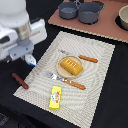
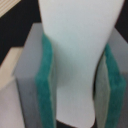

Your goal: Interact with the objects in diverse but meaningful ways.

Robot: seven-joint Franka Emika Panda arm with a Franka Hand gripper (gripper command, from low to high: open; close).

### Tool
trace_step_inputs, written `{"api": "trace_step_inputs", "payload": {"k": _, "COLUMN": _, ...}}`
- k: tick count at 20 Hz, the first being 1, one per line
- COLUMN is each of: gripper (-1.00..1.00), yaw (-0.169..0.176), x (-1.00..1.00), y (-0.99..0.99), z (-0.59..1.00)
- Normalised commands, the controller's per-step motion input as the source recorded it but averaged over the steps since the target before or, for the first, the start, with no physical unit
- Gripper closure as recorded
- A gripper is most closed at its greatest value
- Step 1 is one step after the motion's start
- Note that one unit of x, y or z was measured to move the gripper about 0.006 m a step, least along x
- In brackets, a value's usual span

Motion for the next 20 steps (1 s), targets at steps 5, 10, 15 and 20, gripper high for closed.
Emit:
{"api": "trace_step_inputs", "payload": {"k": 5, "gripper": 1.0, "yaw": 0.024, "x": -0.28, "y": 0.33, "z": -0.29}}
{"api": "trace_step_inputs", "payload": {"k": 10, "gripper": 1.0, "yaw": 0.022, "x": -0.3, "y": 0.38, "z": -0.28}}
{"api": "trace_step_inputs", "payload": {"k": 15, "gripper": 1.0, "yaw": 0.022, "x": -0.09, "y": 0.73, "z": 0.26}}
{"api": "trace_step_inputs", "payload": {"k": 20, "gripper": 1.0, "yaw": 0.023, "x": 0.0, "y": 0.86, "z": 0.5}}
